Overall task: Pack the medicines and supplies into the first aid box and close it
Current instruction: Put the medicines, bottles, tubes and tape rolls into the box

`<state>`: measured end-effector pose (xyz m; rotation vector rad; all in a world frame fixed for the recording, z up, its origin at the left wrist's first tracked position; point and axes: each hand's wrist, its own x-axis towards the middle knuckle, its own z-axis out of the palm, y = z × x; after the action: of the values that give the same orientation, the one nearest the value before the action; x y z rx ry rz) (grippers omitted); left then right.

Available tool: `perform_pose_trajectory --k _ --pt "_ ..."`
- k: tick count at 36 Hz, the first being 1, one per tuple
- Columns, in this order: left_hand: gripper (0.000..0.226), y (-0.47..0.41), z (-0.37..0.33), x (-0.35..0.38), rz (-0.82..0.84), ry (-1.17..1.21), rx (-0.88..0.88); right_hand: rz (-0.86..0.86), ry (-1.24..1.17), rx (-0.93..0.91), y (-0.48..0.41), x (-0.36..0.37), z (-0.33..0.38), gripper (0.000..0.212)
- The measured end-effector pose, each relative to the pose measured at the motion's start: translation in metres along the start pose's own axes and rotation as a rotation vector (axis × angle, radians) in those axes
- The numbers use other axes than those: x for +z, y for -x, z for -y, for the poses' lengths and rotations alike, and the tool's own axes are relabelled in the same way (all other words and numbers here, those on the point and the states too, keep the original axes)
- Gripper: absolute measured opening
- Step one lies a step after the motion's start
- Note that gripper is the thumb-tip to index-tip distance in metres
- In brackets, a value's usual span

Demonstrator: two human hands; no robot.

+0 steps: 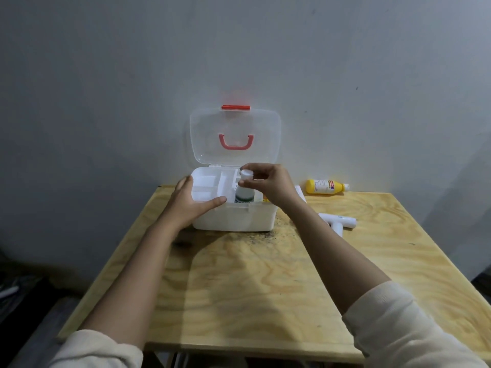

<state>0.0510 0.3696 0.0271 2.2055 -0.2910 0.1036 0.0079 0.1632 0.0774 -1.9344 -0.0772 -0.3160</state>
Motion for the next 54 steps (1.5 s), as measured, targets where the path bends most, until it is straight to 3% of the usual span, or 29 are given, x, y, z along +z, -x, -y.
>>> perform_pose_trajectory --k 7,15,19,33,36,40,46,49,51,54 --pt "0.089 -0.003 0.002 0.002 -0.021 -0.012 0.019 0.019 0.049 -0.011 -0.003 0.002 0.0 0.038" --pt "0.098 0.0 -0.001 0.0 0.01 -0.009 0.004 0.128 0.323 -0.069 -0.005 0.001 -0.003 0.038" --pt "0.089 0.002 -0.005 0.0 -0.005 -0.021 0.0 0.115 0.344 -0.091 -0.005 0.005 -0.006 0.038" --pt "0.089 0.008 -0.016 -0.003 -0.005 -0.073 -0.025 0.124 0.439 -0.106 -0.004 0.006 -0.004 0.042" --pt "0.089 0.009 -0.016 -0.004 -0.001 -0.071 -0.025 0.012 0.272 -0.12 0.0 -0.004 -0.006 0.035" --pt "0.091 0.011 -0.017 -0.004 -0.012 -0.088 -0.03 -0.272 0.121 -0.089 0.001 -0.036 -0.017 0.024" --pt "0.093 0.012 -0.022 0.0 -0.054 -0.104 -0.049 -0.674 0.035 0.266 -0.002 -0.091 -0.076 0.029" --pt "0.099 0.014 -0.024 0.001 -0.054 -0.123 -0.066 -0.776 0.033 0.482 -0.004 -0.109 -0.108 0.029" --pt "0.1 0.015 -0.025 0.001 -0.049 -0.122 -0.065 -0.797 0.028 0.565 -0.008 -0.115 -0.118 0.014" --pt "0.098 0.016 -0.026 0.001 -0.052 -0.115 -0.06 -0.808 -0.014 0.641 -0.02 -0.121 -0.123 0.017"
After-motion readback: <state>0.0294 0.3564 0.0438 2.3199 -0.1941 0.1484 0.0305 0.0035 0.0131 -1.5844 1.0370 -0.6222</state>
